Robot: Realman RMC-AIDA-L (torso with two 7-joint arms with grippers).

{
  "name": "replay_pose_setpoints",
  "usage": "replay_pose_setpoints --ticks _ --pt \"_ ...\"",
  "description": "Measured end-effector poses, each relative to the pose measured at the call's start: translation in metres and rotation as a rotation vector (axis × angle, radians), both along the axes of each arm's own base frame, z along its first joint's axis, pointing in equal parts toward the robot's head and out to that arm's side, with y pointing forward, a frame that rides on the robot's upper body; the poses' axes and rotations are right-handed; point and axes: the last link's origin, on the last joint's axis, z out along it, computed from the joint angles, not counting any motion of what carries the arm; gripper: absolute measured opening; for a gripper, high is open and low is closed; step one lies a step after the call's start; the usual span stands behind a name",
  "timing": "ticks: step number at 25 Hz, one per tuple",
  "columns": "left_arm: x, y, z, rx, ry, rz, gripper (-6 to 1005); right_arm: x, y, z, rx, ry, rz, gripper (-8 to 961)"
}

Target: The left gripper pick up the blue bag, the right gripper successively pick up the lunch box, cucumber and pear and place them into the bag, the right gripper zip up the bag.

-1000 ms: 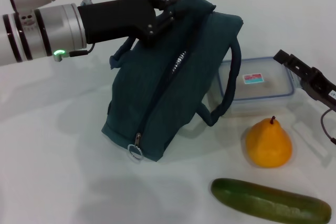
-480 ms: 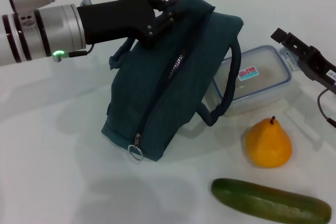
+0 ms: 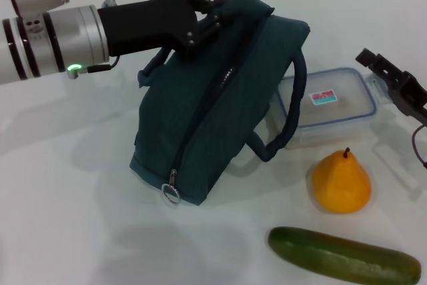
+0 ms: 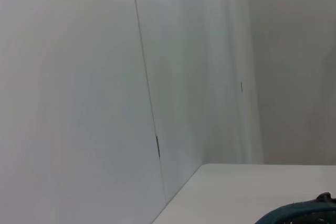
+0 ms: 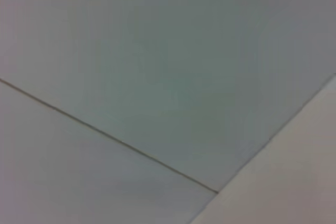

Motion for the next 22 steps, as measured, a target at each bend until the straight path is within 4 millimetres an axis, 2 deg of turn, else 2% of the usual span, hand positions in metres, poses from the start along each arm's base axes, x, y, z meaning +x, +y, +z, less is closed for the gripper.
replay_pose_setpoints --ticks 10,22 --pt "0.0 -0.002 -0.004 0.0 0.006 -0.014 130 0.015 -0.015 -0.004 -0.014 -0.011 -0.047 856" --pt "0.005 -0.003 -0.009 -0.008 -0.007 -0.037 130 0.003 -0.016 -0.011 -0.043 -0.015 0.014 855"
